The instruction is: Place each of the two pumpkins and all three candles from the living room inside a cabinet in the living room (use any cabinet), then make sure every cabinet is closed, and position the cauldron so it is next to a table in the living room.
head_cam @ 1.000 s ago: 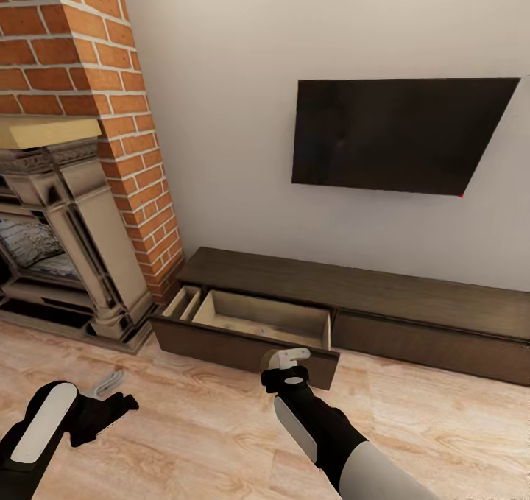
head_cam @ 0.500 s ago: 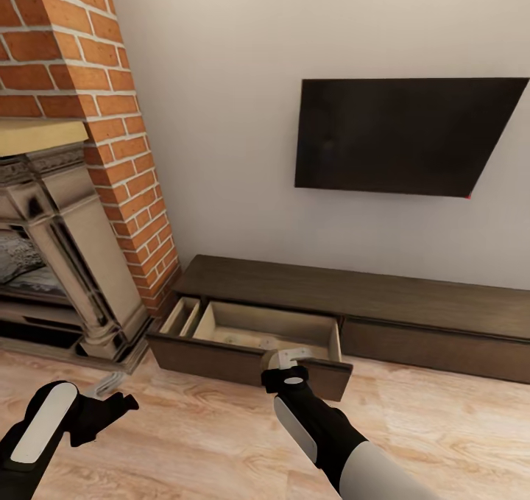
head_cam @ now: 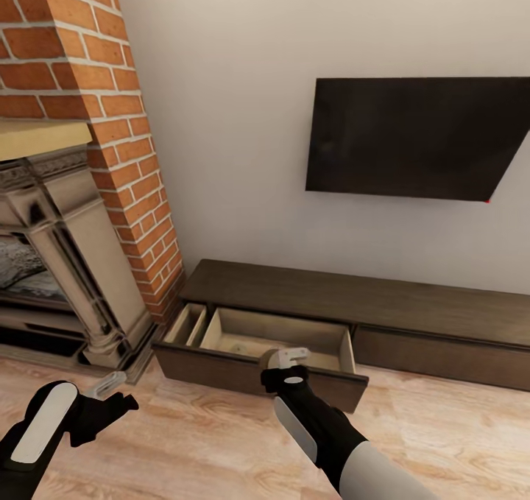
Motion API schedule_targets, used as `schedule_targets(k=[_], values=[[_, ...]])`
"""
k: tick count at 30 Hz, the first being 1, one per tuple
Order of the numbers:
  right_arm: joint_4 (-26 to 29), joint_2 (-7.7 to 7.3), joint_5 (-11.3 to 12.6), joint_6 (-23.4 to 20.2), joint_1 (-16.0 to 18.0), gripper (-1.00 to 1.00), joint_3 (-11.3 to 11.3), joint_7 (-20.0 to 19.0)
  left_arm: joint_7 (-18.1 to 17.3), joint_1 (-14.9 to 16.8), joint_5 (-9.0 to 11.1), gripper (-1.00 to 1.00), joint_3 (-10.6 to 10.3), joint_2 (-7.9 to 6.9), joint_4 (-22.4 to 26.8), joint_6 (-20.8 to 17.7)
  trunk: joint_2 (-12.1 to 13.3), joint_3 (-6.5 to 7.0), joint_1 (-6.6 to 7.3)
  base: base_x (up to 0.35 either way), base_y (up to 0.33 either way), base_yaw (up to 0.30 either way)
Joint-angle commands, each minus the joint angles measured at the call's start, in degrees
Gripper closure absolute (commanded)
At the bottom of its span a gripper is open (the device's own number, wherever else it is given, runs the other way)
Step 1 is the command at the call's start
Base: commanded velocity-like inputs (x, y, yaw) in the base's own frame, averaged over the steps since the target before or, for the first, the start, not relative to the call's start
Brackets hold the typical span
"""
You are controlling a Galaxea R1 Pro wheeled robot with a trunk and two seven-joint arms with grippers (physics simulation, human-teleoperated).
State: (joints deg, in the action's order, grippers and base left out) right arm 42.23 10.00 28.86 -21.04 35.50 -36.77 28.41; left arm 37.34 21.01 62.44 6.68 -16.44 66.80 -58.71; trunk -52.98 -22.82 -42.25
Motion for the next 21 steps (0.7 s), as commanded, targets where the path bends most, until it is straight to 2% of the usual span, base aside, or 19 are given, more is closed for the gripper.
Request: schedule_targets(k=[1, 10, 17, 21], values=[[0.06, 0.0, 0.0, -0.06, 0.01, 1.0, 0.04, -0.07, -0.01, 0.0, -0.01, -1.0, 0.0, 0.0, 0.0, 0.0, 0.0, -0.02, 0.0, 0.141, -0.052, -0.006], [0.17, 0.0, 0.4, -0.44, 0.09, 1.0, 0.66, -0.04, -0.07, 0.0, -0.04, -1.0, 0.01, 0.0, 0.0, 0.0, 0.0, -0.49, 0.0, 0.031, -0.008, -0.155], [0.46, 0.0, 0.38, -0.4, 0.09, 1.0, 0.82, -0.02, -0.07, 0.0, 0.01, -1.0, 0.14, -0.08, 0.65, 0.0, 0.0, -0.67, 0.0, 0.095, 0.0, -0.027], [0.7, 0.0, 0.39, -1.08, 0.09, 1.0, 0.86, 0.09, -0.07, 0.0, 0.15, -1.0, 0.17, -0.08, 1.36, -0.34, 1.6, 0.05, 0.88, 0.01, 0.0, -0.002]])
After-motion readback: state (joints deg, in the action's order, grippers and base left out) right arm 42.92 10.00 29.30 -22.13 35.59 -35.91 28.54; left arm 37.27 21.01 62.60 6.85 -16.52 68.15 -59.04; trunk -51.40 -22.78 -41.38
